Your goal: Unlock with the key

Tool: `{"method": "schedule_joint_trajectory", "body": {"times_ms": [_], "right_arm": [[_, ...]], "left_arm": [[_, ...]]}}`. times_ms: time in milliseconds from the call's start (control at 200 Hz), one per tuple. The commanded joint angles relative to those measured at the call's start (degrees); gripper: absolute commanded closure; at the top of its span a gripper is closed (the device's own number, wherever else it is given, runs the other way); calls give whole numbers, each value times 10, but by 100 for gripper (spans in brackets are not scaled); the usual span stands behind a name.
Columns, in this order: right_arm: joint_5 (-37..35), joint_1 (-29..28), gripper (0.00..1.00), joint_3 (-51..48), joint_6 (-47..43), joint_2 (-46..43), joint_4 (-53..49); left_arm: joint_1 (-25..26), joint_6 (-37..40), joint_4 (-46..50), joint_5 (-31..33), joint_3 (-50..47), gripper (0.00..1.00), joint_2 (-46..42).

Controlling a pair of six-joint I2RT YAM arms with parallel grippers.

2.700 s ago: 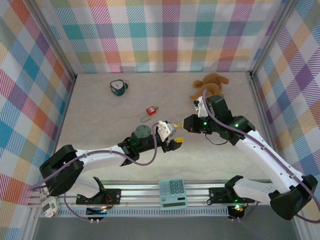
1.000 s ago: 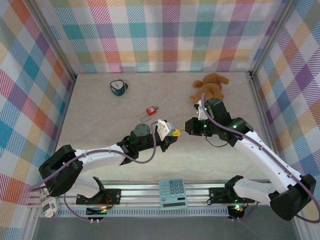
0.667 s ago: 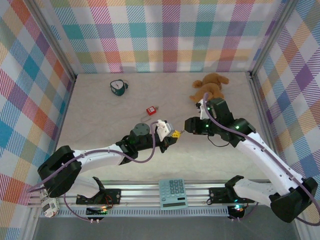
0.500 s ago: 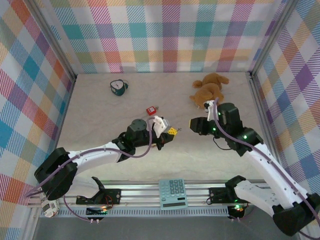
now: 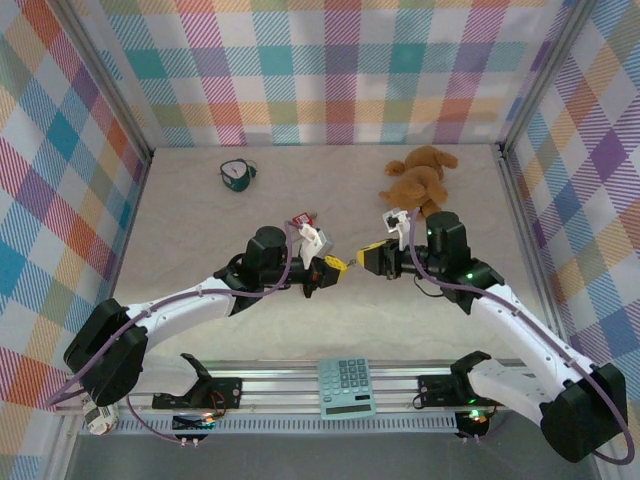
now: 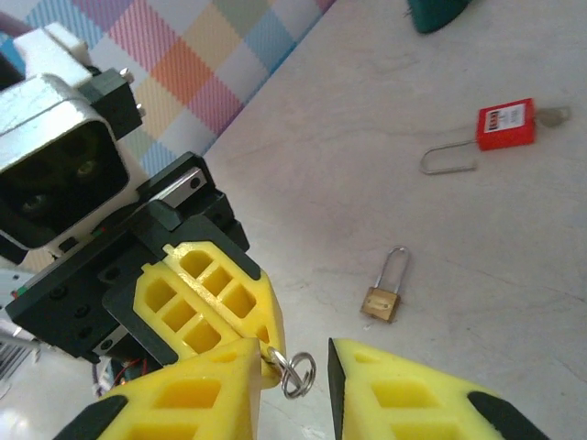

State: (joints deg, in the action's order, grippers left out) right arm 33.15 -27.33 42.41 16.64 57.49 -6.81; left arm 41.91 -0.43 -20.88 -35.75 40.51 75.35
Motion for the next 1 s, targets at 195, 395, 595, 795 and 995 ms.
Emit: {"method": "schedule_joint_trajectory", "body": {"times_ms": [195, 395, 595, 795, 995], "right_arm": [[73, 3, 77, 14, -22, 31, 32], [78, 3, 83, 15, -19, 30, 30], [83, 3, 90, 14, -15, 27, 30], [77, 2, 97, 14, -4, 21, 24], [51, 2, 99, 14, 0, 12, 6]], "left_arm": [[-13, -24, 2, -59, 36, 100, 1], [-13, -26, 5, -65, 42, 100, 9], [-14, -28, 5, -73, 49, 100, 16], [-14, -28, 10, -65, 53, 100, 20], [-14, -36, 2, -24, 50, 67, 13]]}}
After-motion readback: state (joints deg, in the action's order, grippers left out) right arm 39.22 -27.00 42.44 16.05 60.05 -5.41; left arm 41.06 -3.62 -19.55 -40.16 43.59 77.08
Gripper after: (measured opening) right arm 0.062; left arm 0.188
